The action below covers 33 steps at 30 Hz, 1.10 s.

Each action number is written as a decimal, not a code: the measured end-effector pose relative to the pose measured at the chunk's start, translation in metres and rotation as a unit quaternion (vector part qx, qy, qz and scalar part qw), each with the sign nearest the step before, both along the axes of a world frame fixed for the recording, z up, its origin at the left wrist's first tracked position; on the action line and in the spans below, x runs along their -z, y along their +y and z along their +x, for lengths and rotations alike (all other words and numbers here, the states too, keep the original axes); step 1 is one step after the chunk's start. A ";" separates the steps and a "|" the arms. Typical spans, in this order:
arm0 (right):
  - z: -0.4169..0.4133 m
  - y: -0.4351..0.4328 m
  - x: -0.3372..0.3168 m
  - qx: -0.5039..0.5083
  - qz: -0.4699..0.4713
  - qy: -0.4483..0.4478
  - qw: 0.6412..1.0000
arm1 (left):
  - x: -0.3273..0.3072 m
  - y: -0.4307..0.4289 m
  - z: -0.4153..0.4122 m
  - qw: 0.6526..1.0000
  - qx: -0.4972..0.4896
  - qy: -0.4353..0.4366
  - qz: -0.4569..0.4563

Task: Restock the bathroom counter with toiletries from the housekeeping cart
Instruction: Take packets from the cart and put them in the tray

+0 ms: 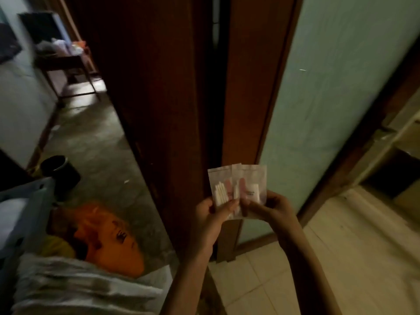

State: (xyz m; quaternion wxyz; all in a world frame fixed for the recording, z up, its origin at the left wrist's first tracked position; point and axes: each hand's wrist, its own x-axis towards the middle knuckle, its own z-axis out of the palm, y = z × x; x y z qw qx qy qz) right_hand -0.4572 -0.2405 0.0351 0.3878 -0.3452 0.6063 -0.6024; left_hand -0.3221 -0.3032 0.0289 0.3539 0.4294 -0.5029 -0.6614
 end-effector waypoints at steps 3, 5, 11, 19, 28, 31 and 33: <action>-0.025 0.012 -0.003 0.054 -0.007 -0.003 0.999 | 0.001 -0.005 -0.035 0.999 0.048 -0.013 -0.010; -0.044 0.022 -0.005 0.092 -0.014 -0.008 0.996 | 0.000 -0.003 -0.061 0.997 0.072 -0.004 -0.019; -0.105 0.062 -0.004 0.200 -0.003 0.005 0.980 | 0.002 0.021 -0.144 0.987 0.158 0.033 -0.024; -0.173 0.132 0.003 0.274 0.019 0.008 0.961 | 0.010 0.065 -0.229 0.958 0.285 0.035 -0.025; -0.229 0.189 0.014 0.365 0.020 -0.009 0.931 | 0.021 0.099 -0.322 0.924 0.383 -0.013 -0.016; -0.257 0.202 0.019 0.394 0.021 -0.006 0.919 | 0.026 0.112 -0.356 0.913 0.409 -0.009 0.003; -0.282 0.209 0.023 0.413 0.024 -0.002 0.910 | 0.030 0.116 -0.383 0.905 0.426 -0.003 0.004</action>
